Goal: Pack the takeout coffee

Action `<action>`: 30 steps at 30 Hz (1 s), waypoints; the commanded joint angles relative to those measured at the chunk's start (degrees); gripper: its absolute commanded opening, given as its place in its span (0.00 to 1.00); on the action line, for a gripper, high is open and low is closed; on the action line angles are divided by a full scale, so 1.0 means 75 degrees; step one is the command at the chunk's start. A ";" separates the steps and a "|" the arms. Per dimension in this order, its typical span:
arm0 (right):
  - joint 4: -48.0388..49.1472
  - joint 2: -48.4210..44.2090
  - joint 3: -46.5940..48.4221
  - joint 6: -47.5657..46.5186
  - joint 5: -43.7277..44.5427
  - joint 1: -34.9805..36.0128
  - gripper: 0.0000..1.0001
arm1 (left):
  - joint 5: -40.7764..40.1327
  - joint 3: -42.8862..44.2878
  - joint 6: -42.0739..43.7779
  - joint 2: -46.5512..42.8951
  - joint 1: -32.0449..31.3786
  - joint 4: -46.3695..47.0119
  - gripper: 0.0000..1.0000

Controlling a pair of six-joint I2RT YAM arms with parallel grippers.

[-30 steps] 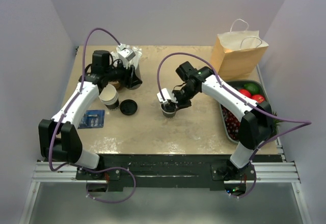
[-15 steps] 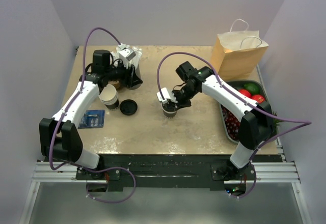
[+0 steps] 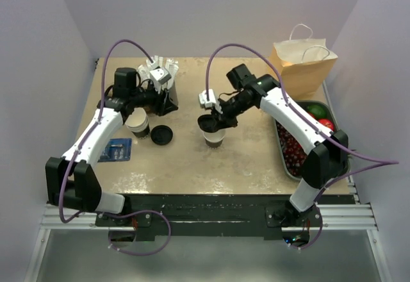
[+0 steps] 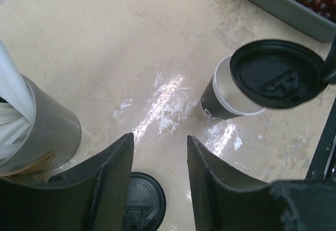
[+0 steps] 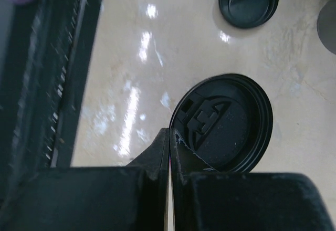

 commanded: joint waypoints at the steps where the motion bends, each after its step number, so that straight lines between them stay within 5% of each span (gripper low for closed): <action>1: 0.0799 -0.0059 0.0174 0.2972 -0.2594 -0.0908 0.00 | 0.0141 -0.0653 0.1024 -0.0907 0.0059 0.0613 0.50; 7: 0.0965 0.0749 0.0115 0.4281 -0.4891 -0.1624 0.00 | -0.0643 -0.1427 0.1762 -0.1867 -0.0373 0.1129 0.53; 14: 0.1071 0.1124 -0.0353 0.4845 -0.6089 -0.1718 0.00 | -0.1780 -0.1861 0.2712 -0.2279 -0.1779 0.1410 0.60; 19: 0.0193 0.1663 -0.0260 0.4165 -0.6278 -0.1800 0.00 | -0.2004 -0.1873 0.2724 -0.2092 -0.2144 0.1809 0.62; 30: 0.0497 0.2321 -0.0248 0.4891 -0.6337 -0.2081 0.00 | -0.1781 -0.1370 0.2817 -0.1072 -0.3151 0.2114 0.62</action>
